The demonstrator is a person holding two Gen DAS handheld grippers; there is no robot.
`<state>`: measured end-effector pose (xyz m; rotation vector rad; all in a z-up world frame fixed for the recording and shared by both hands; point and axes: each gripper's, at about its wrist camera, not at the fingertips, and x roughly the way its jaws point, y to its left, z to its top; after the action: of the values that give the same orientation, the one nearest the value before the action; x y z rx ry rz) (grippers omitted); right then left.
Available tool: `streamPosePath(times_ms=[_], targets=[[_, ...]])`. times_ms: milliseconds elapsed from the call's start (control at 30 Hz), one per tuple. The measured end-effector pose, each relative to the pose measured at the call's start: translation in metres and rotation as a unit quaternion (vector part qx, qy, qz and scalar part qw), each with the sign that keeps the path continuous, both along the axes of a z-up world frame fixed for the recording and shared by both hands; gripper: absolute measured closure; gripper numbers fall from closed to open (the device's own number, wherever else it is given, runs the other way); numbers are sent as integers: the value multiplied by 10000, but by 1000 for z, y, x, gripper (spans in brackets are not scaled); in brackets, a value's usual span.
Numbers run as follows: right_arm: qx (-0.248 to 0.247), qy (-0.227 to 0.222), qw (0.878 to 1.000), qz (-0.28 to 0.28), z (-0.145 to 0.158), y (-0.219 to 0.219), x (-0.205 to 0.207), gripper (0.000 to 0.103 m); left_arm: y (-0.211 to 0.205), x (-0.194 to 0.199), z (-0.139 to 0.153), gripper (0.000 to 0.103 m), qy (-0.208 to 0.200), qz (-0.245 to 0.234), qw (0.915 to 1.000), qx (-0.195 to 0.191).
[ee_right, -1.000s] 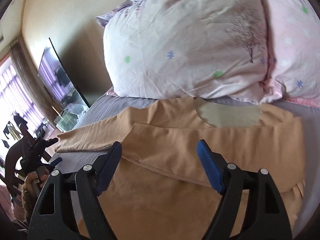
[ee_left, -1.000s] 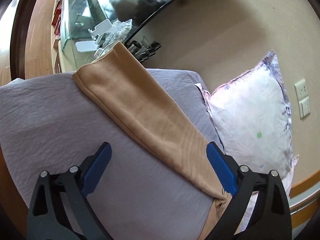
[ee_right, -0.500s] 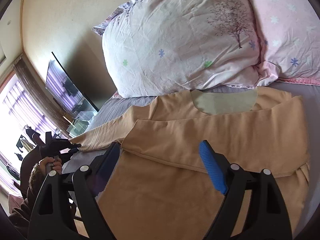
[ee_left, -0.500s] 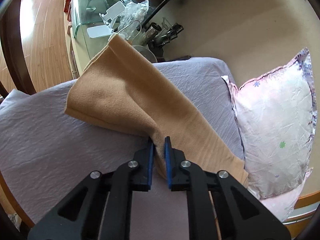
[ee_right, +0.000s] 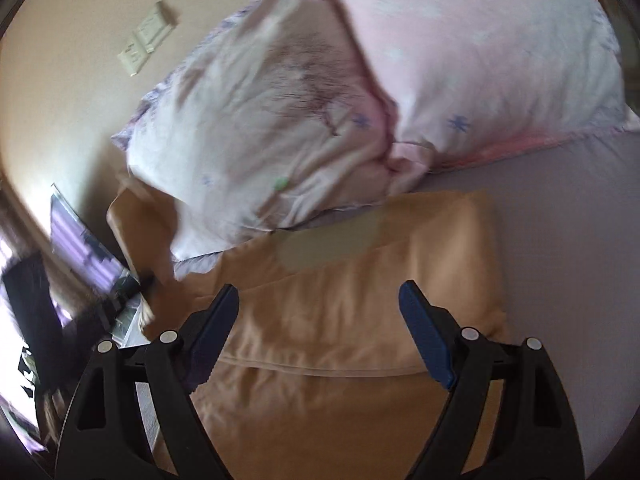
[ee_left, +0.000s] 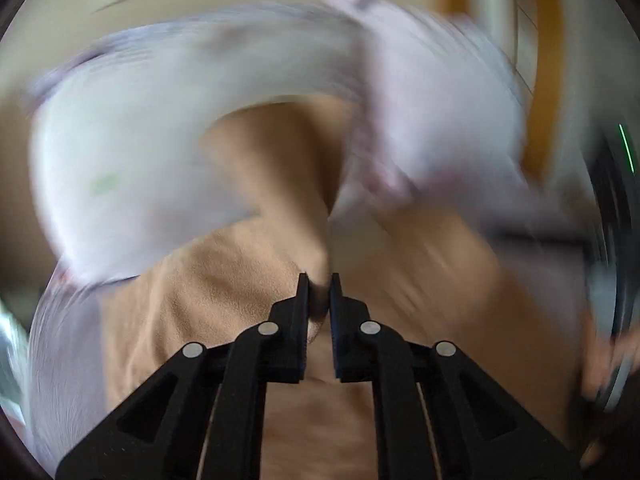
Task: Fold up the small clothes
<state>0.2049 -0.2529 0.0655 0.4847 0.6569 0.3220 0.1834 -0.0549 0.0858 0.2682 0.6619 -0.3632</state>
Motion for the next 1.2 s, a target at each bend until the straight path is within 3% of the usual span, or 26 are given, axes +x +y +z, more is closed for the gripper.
streamPosePath(times_ms=[67,133,167,267,333,400,567,700,767,800,900,1000,1067,1100,1167,1200], targets=[[87,310,9995,-75,-13,-13,7,19,-49,-29,-40,90,75,-752,9935,857],[139,563,9983,-42,-24,-20,13,24,-52,-50,-58,90,-15,-789,9890,1254],[124,703,9974,-37,-29,-22,17,27,-44,-58,-60,89,-31,-715,9893,1270],[-115,1105,9938,-95,-44,-20,25,44,-7,-71,-55,76,82,-284,9938,1070],[-200,1135,9933,29,-49,-15,20,58,21,-76,-50,67,108,117,9955,936],[-432,1072,9933,90,-48,-7,13,64,52,-81,-48,64,193,626,9944,826],[-1057,997,9892,188,-50,14,-7,68,98,-85,-56,61,497,1290,9890,520],[-1278,1071,9857,250,-58,24,-16,68,104,-92,-65,53,569,1292,9893,362],[-1454,969,9840,362,-59,31,-21,84,98,-92,-72,52,683,1198,9900,310],[-1435,961,9839,467,-59,33,-22,98,97,-88,-76,51,736,1178,9898,301],[-1737,525,9827,369,-38,37,-24,98,100,-90,-77,49,750,1230,9894,161],[-1871,-241,9817,-250,6,21,-18,98,105,-87,-79,47,852,1273,9882,-72],[-2046,-587,9739,-793,25,8,-4,98,104,-88,-79,47,832,1282,9882,-28],[-2362,-541,9649,-1009,27,5,12,94,103,-89,-80,46,820,1292,9882,-19],[-2564,-26,9579,-1292,21,-5,36,56,104,-89,-80,45,812,1303,9881,-40],[-2363,38,9626,-1324,20,-10,37,34,104,-89,-81,44,814,1304,9881,-49]])
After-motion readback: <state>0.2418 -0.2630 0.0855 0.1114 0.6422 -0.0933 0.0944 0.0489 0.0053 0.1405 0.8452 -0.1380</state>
